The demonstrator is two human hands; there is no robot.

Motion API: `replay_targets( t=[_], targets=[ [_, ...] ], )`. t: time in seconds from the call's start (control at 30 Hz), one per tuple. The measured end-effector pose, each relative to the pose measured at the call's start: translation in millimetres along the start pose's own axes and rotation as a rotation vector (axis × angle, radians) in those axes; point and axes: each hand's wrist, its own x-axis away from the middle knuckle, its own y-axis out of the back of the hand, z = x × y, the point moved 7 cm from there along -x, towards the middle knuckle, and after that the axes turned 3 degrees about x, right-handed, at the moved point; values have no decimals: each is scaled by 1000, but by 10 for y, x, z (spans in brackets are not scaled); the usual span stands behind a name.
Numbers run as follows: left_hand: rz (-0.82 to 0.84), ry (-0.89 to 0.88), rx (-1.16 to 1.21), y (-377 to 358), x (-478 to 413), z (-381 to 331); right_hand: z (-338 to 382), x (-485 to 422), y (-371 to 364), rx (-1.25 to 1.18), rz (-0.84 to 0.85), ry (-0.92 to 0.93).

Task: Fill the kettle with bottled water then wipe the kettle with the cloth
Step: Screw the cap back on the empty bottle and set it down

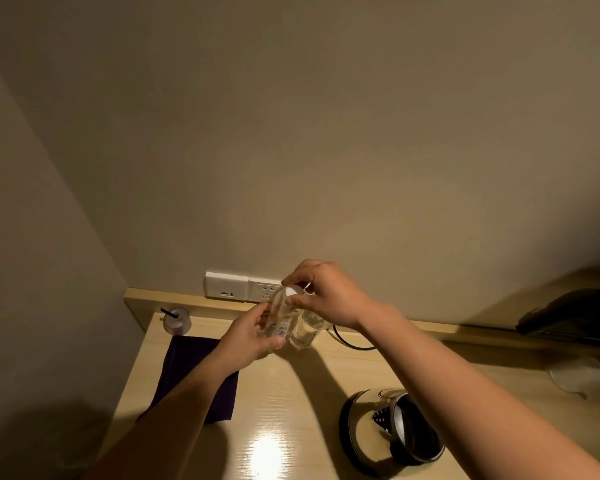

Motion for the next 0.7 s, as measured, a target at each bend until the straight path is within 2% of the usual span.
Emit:
replay_targets(
  t=[0.17,0.43,0.7],
  targets=[
    [-45,13,0,-58,-213,302,-201,-50,-200,50,28,-36],
    [-140,0,-185,-91,-292,496,-294,-83,-480,156,99,-34],
    [-224,37,-139,-131,-298,619,-297,-105,-534,257,105,-55]
  ],
)
